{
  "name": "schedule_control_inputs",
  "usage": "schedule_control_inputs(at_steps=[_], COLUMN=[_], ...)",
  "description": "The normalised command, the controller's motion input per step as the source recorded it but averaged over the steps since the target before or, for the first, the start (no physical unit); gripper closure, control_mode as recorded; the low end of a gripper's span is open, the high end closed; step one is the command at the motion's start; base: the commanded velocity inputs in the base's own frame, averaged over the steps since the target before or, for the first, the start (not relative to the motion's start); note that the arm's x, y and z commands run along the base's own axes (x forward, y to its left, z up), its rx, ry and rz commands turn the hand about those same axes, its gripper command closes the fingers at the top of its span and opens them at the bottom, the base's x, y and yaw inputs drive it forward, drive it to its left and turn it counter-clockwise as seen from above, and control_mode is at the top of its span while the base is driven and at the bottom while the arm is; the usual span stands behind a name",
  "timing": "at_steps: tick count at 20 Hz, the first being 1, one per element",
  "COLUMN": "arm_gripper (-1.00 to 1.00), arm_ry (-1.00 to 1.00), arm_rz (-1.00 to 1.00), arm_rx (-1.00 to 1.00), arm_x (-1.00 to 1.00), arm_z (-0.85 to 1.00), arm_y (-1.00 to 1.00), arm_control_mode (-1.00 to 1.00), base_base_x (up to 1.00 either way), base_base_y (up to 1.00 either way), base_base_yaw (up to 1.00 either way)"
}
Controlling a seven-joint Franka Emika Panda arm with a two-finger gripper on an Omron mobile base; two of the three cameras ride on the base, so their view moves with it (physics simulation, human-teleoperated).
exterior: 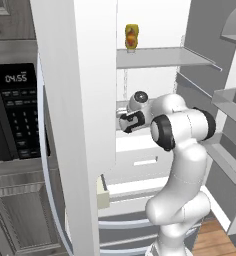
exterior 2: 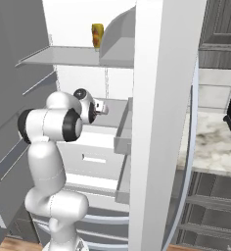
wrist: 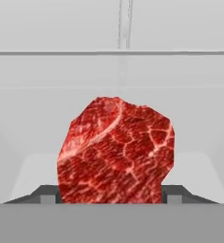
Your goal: Take the steak from the fridge and place it on the digital scale on the counter by the fridge. Wait a few seconds for a reading, then move it to the plate on the dining counter.
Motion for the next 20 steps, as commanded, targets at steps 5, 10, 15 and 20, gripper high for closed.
schedule_control_inputs(at_steps=[5,10,15,20], arm_gripper=[1.00,1.00,1.00,1.00], arm_ry=[-0.05,-0.03,0.03,0.16], arm_rz=[0.00,0.00,0.00,0.00], arm_rx=[0.06,0.08,0.01,-0.03], arm_x=[-0.43,-0.64,-0.51,-0.48], arm_z=[0.21,0.63,0.82,0.71], arm_y=[-0.09,-0.23,-0.25,-0.33], arm_control_mode=[-1.00,-1.00,-1.00,-1.00], base_base_x=[0.00,0.00,0.00,0.00], base_base_y=[0.00,0.00,0.00,0.00], base_base_yaw=[0.00,0.00,0.00,0.00])
